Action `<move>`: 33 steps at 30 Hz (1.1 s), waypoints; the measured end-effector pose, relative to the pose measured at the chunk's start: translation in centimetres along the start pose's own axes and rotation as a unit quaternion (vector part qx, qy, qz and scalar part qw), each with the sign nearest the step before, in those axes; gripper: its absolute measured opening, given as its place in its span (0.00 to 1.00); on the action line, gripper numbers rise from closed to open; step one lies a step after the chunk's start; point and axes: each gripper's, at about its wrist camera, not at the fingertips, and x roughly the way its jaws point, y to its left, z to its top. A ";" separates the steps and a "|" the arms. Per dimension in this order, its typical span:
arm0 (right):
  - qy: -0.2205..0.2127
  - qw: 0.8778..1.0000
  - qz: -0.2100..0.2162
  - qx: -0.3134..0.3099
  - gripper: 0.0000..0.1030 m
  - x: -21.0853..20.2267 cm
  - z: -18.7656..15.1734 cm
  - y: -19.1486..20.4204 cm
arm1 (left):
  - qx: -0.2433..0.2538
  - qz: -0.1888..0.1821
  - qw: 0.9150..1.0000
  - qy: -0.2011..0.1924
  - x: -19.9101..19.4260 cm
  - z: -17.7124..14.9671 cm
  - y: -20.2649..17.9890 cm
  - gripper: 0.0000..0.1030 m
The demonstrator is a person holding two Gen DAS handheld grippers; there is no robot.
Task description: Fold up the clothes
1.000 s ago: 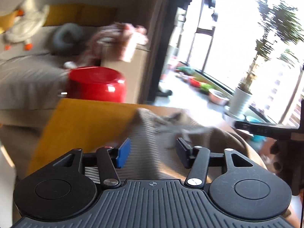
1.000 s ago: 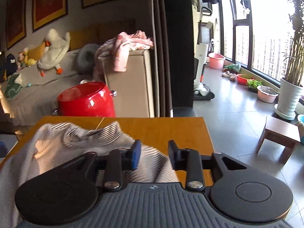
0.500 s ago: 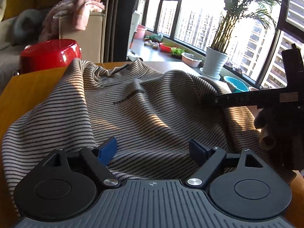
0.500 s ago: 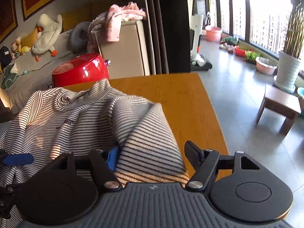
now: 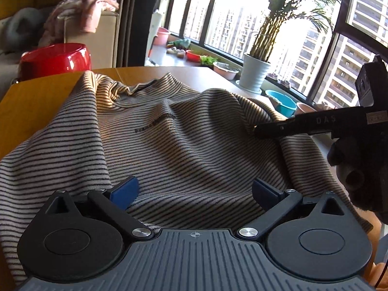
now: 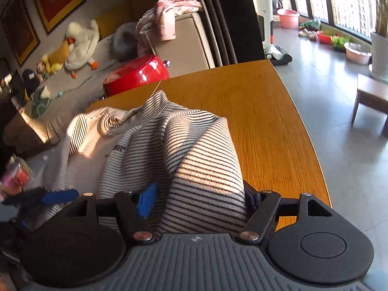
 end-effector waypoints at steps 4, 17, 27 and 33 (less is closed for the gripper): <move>-0.010 0.999 0.014 0.040 0.66 0.9 0.6 -1.0 | -0.006 -0.005 1.000 -0.003 -0.1 -0.1 0.2 1.00; -0.049 0.998 -0.032 -0.011 0.21 1.3 3.7 1.3 | -0.016 -0.009 1.000 -0.007 -0.4 -0.4 0.1 1.00; -0.061 0.984 -0.140 -0.089 0.17 4.6 8.9 2.5 | -0.035 -0.016 0.999 -0.015 -0.7 -0.4 0.6 1.00; -0.033 0.983 -0.173 -0.060 0.17 5.5 7.3 -0.9 | -0.040 -0.022 0.999 -0.017 -0.7 -0.3 0.9 1.00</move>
